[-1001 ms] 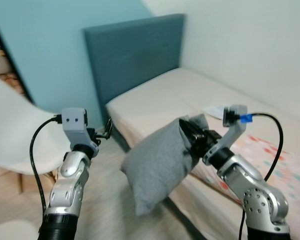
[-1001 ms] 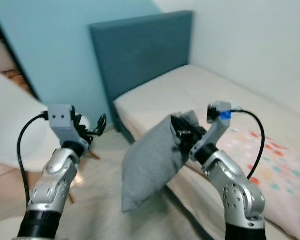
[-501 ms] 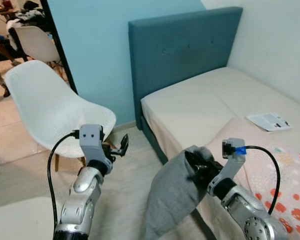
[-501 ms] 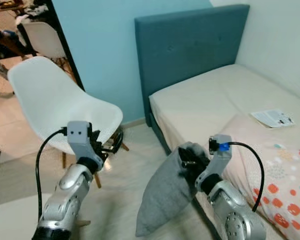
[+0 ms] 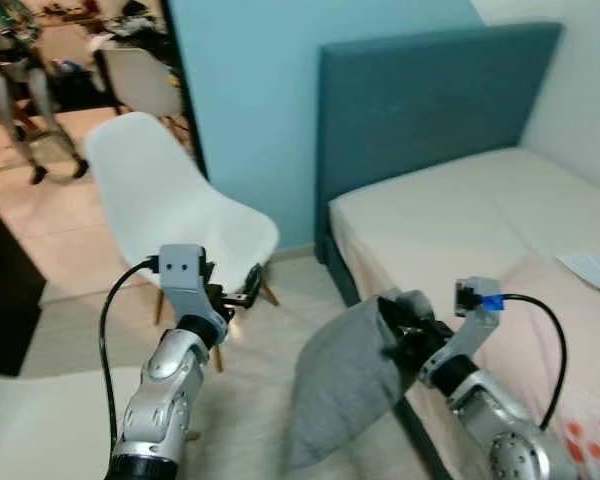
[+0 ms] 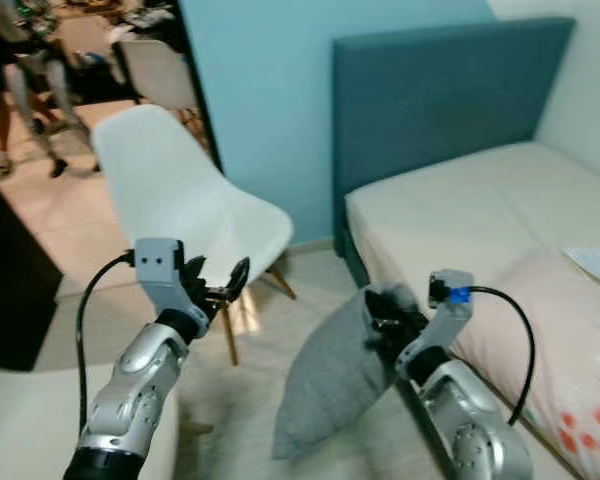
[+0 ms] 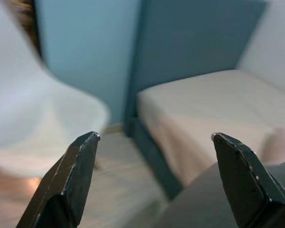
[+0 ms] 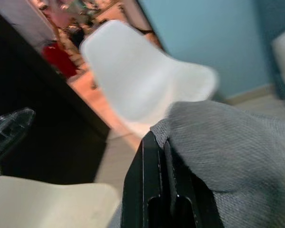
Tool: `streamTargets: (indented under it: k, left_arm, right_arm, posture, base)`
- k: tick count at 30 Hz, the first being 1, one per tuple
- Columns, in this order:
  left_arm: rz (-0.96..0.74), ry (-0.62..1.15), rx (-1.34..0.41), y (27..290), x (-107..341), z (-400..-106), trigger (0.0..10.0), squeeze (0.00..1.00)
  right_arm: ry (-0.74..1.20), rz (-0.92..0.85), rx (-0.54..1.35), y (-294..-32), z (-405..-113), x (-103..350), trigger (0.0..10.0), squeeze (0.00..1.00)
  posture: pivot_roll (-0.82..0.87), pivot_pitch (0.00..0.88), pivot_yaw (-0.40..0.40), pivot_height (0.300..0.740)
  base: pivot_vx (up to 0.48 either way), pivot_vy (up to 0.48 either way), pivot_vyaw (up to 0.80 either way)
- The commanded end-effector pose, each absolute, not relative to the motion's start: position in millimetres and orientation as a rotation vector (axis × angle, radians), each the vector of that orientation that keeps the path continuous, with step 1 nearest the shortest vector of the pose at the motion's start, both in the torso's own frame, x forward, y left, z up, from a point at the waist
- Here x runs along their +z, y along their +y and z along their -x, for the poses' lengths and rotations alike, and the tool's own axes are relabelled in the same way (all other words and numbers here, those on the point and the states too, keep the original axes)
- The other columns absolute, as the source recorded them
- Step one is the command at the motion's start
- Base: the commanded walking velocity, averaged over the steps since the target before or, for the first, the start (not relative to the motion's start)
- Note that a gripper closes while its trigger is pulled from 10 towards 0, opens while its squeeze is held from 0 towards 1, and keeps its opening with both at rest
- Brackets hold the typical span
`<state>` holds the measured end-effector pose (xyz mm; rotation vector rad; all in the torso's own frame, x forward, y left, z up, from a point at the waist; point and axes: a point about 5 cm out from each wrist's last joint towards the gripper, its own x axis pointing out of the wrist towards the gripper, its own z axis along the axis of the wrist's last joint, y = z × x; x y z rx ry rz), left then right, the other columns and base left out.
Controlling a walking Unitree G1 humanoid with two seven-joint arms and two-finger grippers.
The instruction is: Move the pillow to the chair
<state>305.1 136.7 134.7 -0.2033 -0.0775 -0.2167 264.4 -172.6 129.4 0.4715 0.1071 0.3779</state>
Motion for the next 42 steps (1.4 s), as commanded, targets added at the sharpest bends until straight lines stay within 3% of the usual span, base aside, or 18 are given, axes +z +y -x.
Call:
streamTargets:
  k: [1,17,42]
  left_arm:
    - [0.184,-0.069,-0.222,137.3,132.3,-304.2,10.0,0.0]
    - [0.183,-0.061,-0.225,136.5,132.2,-305.1,10.0,0.0]
    - [0.223,-0.087,-0.25,135.5,135.3,-305.6,10.0,0.0]
  right_arm:
    - [0.037,-0.469,0.415,-170.2,-266.3,140.6,10.0,0.0]
    - [0.03,-0.471,0.411,-170.0,-267.7,141.9,10.0,0.0]
    - [0.044,-0.419,0.394,-169.9,-270.8,139.9,10.0,0.0]
  posture:
    - [-0.09,0.0,0.008,0.72]
    - [-0.09,0.0,0.007,0.72]
    - [-0.1,0.0,0.002,0.72]
  base:
    - [0.0,-0.469,0.77]
    - [0.0,-0.469,0.62]
    - [0.0,-0.019,0.03]
